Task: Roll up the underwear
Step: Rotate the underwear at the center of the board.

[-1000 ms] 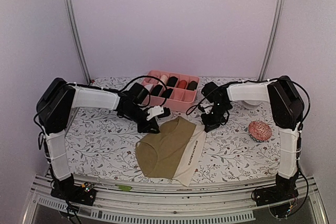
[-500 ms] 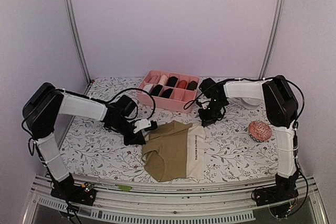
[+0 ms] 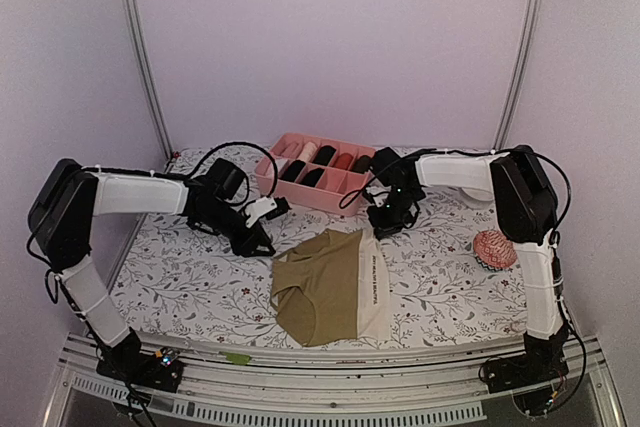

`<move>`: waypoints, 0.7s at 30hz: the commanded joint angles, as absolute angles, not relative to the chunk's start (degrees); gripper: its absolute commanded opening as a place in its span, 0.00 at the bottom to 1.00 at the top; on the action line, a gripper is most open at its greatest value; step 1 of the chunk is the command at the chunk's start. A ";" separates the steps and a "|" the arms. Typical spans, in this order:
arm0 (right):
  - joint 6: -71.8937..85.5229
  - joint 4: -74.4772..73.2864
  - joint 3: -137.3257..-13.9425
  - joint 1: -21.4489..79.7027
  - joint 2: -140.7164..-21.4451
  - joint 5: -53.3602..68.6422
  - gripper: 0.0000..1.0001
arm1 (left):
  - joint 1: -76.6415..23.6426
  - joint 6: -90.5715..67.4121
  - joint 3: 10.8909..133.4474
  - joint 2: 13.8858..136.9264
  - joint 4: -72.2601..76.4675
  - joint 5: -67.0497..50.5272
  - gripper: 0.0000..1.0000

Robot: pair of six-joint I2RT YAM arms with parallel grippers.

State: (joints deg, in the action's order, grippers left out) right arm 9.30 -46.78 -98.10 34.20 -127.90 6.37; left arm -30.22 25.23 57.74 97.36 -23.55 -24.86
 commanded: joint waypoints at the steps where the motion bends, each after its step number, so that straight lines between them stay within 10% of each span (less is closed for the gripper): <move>1: 9.88 -48.00 -95.19 32.34 -126.90 3.05 0.00 | -29.07 22.87 67.06 105.87 -21.92 -27.02 0.36; 21: 12.10 -40.11 -85.40 29.58 -122.36 8.08 0.00 | -31.87 17.31 85.51 125.52 -20.59 -33.31 0.38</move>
